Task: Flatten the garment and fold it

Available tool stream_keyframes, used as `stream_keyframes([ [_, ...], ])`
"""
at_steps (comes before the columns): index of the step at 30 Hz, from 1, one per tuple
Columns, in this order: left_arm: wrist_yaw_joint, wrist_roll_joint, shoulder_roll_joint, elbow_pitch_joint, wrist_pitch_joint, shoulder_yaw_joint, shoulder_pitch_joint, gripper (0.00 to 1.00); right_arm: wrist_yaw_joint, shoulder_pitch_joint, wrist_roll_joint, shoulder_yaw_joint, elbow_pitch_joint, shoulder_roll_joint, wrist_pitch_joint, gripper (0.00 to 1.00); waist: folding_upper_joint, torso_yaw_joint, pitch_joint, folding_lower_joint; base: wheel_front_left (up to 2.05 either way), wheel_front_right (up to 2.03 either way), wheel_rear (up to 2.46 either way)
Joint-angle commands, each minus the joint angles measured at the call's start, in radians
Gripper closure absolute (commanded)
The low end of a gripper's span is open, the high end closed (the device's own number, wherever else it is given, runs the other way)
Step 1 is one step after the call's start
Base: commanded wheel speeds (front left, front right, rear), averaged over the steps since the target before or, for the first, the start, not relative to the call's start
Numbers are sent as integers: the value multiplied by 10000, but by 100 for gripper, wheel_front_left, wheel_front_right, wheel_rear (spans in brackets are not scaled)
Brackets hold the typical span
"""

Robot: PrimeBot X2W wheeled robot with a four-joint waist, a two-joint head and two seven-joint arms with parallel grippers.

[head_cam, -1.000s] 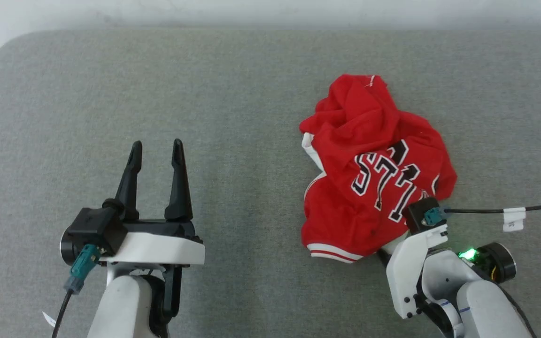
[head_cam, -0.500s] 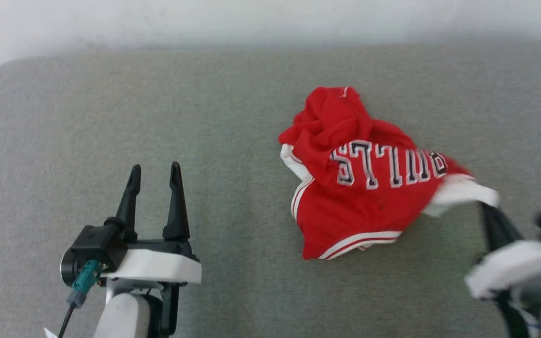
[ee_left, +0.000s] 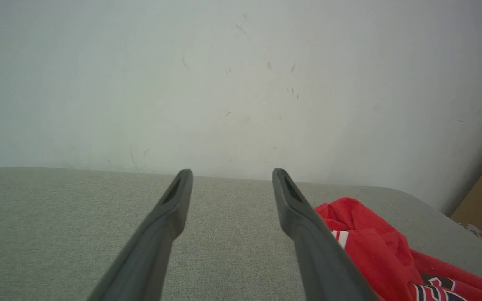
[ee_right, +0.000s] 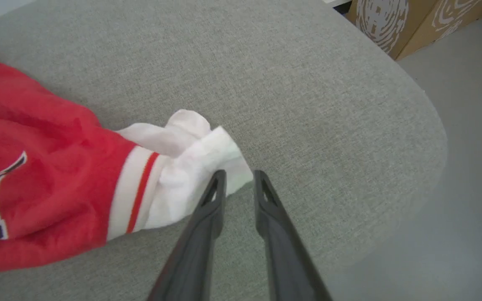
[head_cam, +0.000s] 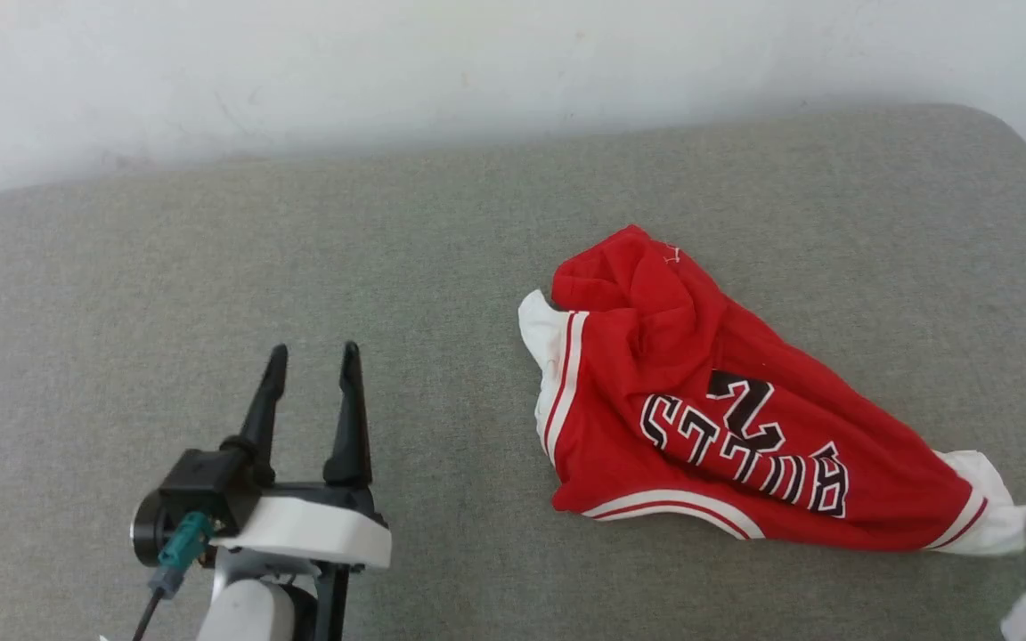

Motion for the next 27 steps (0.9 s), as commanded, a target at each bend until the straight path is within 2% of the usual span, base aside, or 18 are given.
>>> stream_keyframes([
  [1, -92, 18, -16, 100, -47, -44, 140, 0, -9, -108, 71, 164, -180, -1, -301, 0, -1, -43, -39, 1, 0, 0, 0],
  [5, -113, -74, -16, 631, -47, -513, -122, 0, -9, -119, -24, 1162, -1000, -1, -1879, 0, -1, -128, 11, 1, 0, 0, 0],
  [10, -90, -127, -16, 1929, 376, -1695, -1256, 0, -9, -41, 82, 2785, -1647, -1, -3459, 0, -1, -524, 280, 1, 0, 0, 0],
  [15, 213, -482, -16, 3484, 2148, -2700, -2516, 0, -9, -50, 300, 3777, -1468, -1, -3947, 0, -1, -1048, 546, 1, 0, 0, 0],
  [18, 513, -423, -16, 4346, 3491, -3173, -3168, 0, -9, -81, 412, 4099, -1288, -1, -4013, 0, -1, -1276, 660, 1, 0, 0, 0],
  [21, 630, -368, -16, 4987, 4685, -3516, -3689, 0, -9, -123, 481, 4273, -1160, -1, -4050, 0, -1, -1401, 730, 1, 0, 0, 0],
  [24, 601, -351, -16, 5539, 5810, -3796, -4089, 0, -9, -183, 527, 4382, -1078, -1, -4066, 0, -1, -1452, 776, 1, 0, 0, 0],
  [27, 240, -424, -16, 6006, 6941, -4119, -4247, 0, -9, -254, 556, 4465, -1005, -1, -4073, 0, -1, -1447, 782, 1, 0, 0, 0],
])
